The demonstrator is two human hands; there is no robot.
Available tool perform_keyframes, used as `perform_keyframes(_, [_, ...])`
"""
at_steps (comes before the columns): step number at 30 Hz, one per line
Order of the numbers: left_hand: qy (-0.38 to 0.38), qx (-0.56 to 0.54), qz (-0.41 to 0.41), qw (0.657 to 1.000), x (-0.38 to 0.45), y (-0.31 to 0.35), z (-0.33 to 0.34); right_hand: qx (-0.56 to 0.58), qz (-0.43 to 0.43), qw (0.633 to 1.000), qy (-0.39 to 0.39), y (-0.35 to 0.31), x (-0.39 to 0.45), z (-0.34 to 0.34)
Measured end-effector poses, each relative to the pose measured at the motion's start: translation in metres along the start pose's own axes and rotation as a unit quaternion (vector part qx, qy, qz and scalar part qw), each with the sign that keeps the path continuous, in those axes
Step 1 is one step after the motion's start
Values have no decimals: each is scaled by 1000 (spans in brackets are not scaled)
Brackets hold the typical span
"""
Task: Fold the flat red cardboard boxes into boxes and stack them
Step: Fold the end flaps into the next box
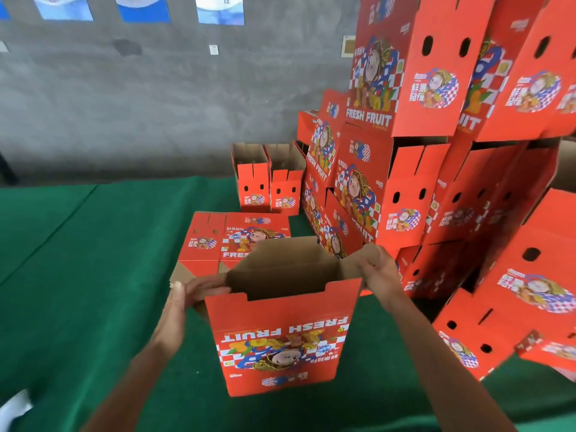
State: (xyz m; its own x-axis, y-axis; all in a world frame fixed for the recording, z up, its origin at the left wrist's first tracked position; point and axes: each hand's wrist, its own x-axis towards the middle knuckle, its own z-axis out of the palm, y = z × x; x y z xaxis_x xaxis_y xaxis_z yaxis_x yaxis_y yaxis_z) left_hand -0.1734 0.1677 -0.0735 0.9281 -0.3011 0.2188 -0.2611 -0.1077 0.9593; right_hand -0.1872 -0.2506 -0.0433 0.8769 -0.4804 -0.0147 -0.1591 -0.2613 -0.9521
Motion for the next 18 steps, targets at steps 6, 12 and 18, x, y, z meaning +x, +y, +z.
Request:
perform_keyframes(6, [56, 202, -34, 977, 0, 5, 7, -7, 20, 1000, -9, -6, -1, 6])
perform_keyframes(12, [-10, 536, -75, 841, 28, 12, 25, -5, -76, 990, -122, -24, -25, 7])
perform_keyframes(18, [-50, 676, -91, 729, 49, 25, 44, 8, -95, 976, -198, -19, -46, 17])
